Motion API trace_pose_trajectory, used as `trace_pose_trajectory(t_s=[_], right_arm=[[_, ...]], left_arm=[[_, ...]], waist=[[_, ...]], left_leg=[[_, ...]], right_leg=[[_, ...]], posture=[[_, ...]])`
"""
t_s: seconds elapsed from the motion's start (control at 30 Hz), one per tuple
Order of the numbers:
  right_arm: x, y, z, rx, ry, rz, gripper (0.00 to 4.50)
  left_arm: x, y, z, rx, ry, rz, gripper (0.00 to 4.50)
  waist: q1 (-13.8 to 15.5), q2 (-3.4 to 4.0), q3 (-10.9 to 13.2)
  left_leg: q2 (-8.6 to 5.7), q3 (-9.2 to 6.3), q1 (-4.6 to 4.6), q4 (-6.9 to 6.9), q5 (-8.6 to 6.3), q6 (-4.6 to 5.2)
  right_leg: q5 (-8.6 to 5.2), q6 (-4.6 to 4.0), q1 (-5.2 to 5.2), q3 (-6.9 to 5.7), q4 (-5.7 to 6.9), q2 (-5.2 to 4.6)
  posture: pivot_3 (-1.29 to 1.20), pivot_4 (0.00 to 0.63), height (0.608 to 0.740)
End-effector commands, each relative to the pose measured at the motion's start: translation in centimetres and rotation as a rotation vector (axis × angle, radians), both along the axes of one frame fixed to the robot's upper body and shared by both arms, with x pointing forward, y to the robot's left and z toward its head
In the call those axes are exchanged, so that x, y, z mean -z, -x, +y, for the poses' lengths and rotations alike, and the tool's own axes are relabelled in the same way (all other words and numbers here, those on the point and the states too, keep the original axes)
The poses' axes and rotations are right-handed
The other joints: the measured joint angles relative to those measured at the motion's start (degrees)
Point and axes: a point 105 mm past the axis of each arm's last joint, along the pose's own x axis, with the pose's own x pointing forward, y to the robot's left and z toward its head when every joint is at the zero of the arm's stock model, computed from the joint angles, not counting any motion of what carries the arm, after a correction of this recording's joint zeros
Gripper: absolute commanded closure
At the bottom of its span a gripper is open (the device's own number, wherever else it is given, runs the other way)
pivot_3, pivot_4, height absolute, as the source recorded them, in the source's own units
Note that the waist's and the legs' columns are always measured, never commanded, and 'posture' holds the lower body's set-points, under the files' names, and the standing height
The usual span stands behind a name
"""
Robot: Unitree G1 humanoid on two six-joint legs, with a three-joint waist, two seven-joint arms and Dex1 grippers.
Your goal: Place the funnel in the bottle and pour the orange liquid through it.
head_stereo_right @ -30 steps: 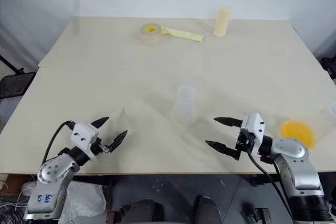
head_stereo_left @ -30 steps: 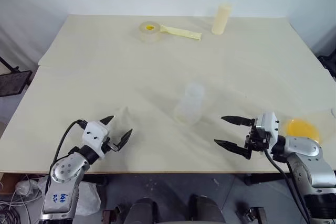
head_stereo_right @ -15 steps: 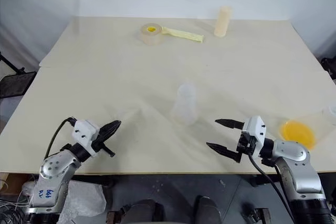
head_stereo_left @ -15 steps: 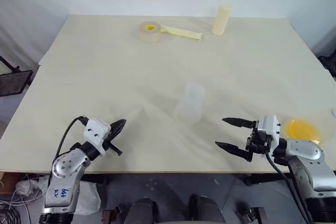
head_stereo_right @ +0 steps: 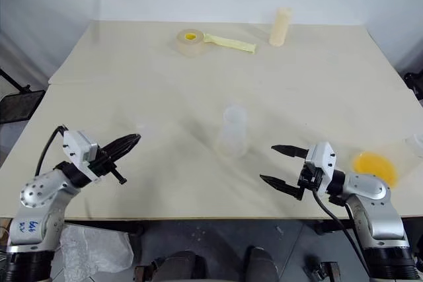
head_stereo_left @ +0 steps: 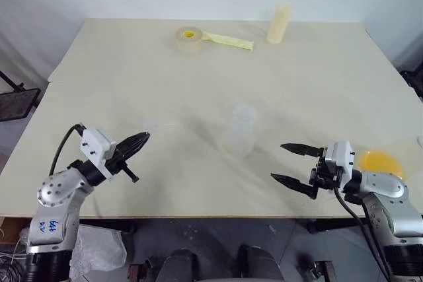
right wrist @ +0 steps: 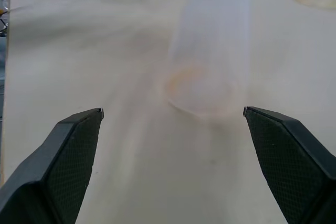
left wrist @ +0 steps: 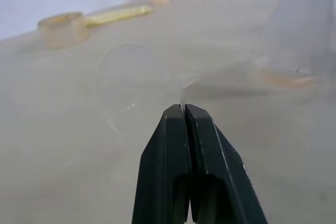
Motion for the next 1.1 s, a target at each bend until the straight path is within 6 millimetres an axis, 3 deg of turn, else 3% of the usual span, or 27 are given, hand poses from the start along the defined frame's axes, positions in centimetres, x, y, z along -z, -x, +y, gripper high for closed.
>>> trace_pose_trajectory(t_s=[0.03,0.3,0.53,0.73,1.1], right_arm=[[-1.6,-0.1,-0.1,0.018,-0.022,-0.064,0.00],[-2.4,0.1,0.6,0.013,-0.040,-0.096,0.00],[-5.5,0.4,1.3,0.011,-0.118,-0.158,0.00],[-7.9,1.3,2.4,0.012,-0.202,-0.170,0.00],[-7.7,1.9,3.1,0.077,-0.192,-0.190,0.00]], left_arm=[[-2.8,0.4,-0.3,0.059,0.008,-0.086,4.47],[-7.6,-1.3,-2.1,0.247,-0.137,-0.199,4.47],[-11.7,-3.9,-5.5,0.474,-0.304,-0.315,4.47],[-12.7,-5.0,-8.2,0.664,-0.393,-0.356,4.47],[-12.7,-6.2,-12.3,0.844,-0.581,-0.460,4.47]], waist=[[0.0,0.00,0.0],[0.2,-0.02,0.0],[0.0,-0.02,0.0],[0.1,-0.05,0.0],[0.1,-0.17,0.1]], left_leg=[[0.00,0.00,0.00,0.00,0.00,0.00],[-0.04,-0.03,-0.04,0.05,0.01,-0.01],[-0.35,0.02,-0.06,0.04,0.01,-0.01],[-0.36,0.06,-0.13,0.03,0.01,-0.01],[-0.41,0.30,-0.35,0.11,0.02,0.00]], right_leg=[[0.00,0.00,0.00,0.00,-0.01,0.01],[0.00,0.00,0.00,-0.02,0.01,0.05],[0.01,0.03,-0.03,-0.04,0.00,0.12],[0.02,0.05,-0.07,-0.10,0.00,0.14],[0.06,0.11,-0.15,-0.24,-0.05,0.15]], posture=[[0.00,0.150,0.740],[0.00,0.150,0.740],[0.00,0.150,0.740],[0.00,0.150,0.740],[0.00,0.150,0.740]])
